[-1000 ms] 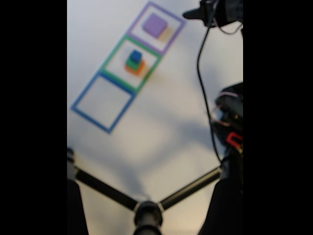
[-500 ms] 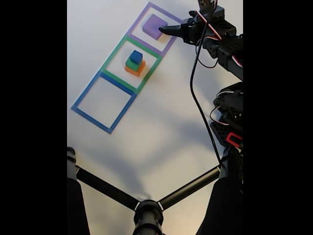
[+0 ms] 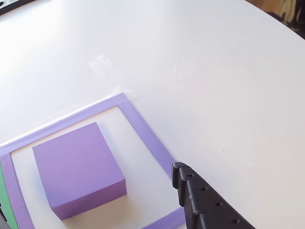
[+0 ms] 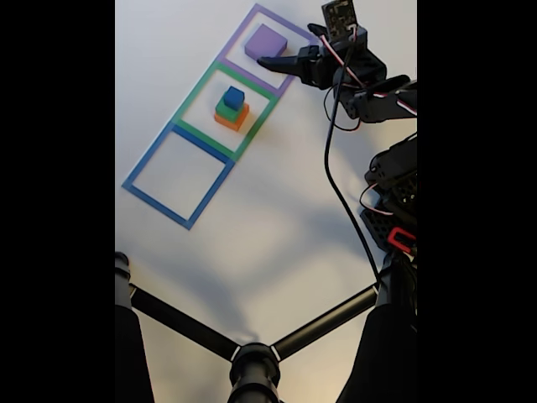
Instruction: Tower of hanoi
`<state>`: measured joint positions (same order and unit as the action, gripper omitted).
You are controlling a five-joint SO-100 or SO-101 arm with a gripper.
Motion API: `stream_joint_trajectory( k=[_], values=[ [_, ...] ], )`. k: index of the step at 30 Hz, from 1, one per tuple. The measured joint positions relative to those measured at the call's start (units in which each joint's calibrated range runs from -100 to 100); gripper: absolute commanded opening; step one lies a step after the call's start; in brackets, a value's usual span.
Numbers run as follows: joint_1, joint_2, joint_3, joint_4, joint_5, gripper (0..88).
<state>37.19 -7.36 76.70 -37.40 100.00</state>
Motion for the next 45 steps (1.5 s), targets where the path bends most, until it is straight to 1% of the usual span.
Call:
stream_joint_trajectory(
  k=[7, 15, 27, 38, 45],
  values=[
    [0.0, 9.0, -1.2, -7.5, 0.0, 47.6],
    [0.0, 18.1, -6.3, -13.0, 0.0, 47.6],
    [0.0, 26.9, -12.6, -16.7, 0.0, 47.8],
    [0.0, 30.3, -14.1, -19.9, 0.0, 47.5],
    [-1.6, 33.0, -17.1, -20.3, 0.0, 46.5]
  ],
)
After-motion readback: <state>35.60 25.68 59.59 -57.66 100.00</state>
